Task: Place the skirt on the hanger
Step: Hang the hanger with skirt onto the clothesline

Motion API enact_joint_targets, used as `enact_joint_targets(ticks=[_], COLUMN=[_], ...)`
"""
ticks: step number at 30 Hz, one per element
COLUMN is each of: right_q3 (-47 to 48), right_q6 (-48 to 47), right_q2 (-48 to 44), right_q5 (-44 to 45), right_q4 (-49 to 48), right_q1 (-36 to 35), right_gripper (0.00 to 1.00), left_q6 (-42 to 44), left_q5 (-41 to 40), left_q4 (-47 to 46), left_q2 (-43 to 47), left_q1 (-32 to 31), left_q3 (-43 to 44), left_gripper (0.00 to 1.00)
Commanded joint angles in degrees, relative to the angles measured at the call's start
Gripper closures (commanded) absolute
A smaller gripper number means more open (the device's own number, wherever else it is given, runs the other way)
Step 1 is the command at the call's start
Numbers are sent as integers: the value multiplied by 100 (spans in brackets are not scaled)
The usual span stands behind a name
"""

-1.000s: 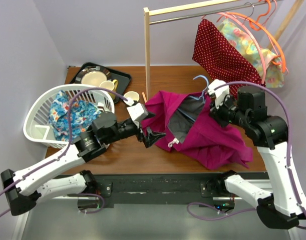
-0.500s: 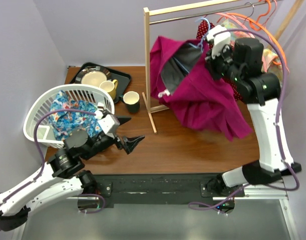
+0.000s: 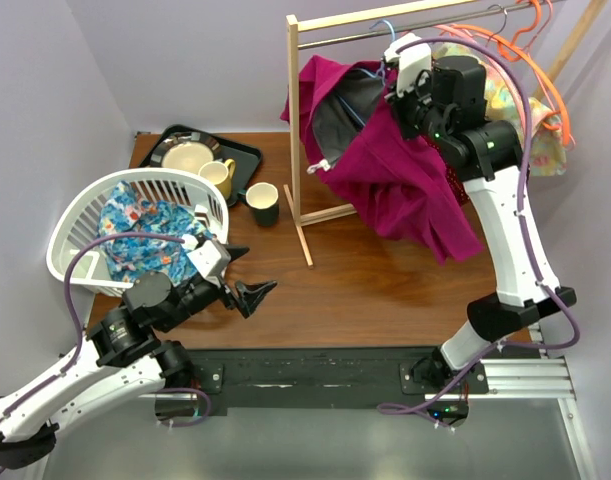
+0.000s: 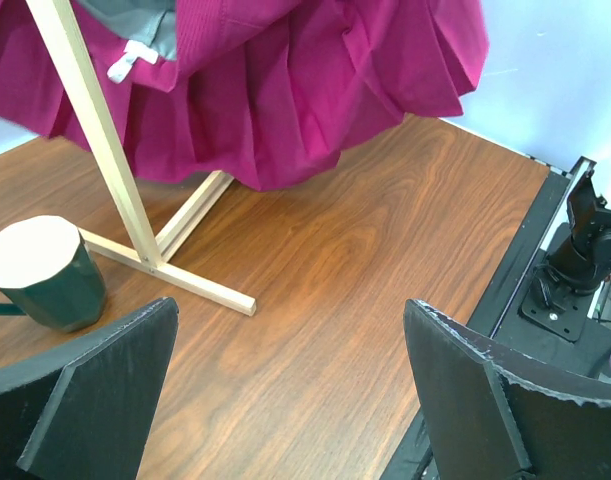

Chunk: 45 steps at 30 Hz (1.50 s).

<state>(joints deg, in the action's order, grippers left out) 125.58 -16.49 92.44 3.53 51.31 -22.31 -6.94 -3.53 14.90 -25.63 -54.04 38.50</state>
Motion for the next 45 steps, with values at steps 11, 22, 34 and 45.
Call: enact_joint_targets(ticks=[11, 22, 34, 45], right_q3=[-569, -1369, -1449, -290], right_q6=[-214, -284, 40, 358], right_q2=[-279, -1483, -2609, -1669], right_q5=[95, -186, 95, -827], right_q4=[-1026, -851, -684, -298], right_q1=[-353, -345, 1148, 3706], right_gripper=[89, 28, 28, 44], left_q6=[-123, -132, -141, 175], left_q5=[19, 116, 63, 107], left_q4=[-127, -215, -452, -514], left_q2=[111, 111, -12, -487], left_q1=[-10, -19, -10, -19], left_q3=[-185, -220, -229, -387], left_gripper=[0, 0, 0, 0])
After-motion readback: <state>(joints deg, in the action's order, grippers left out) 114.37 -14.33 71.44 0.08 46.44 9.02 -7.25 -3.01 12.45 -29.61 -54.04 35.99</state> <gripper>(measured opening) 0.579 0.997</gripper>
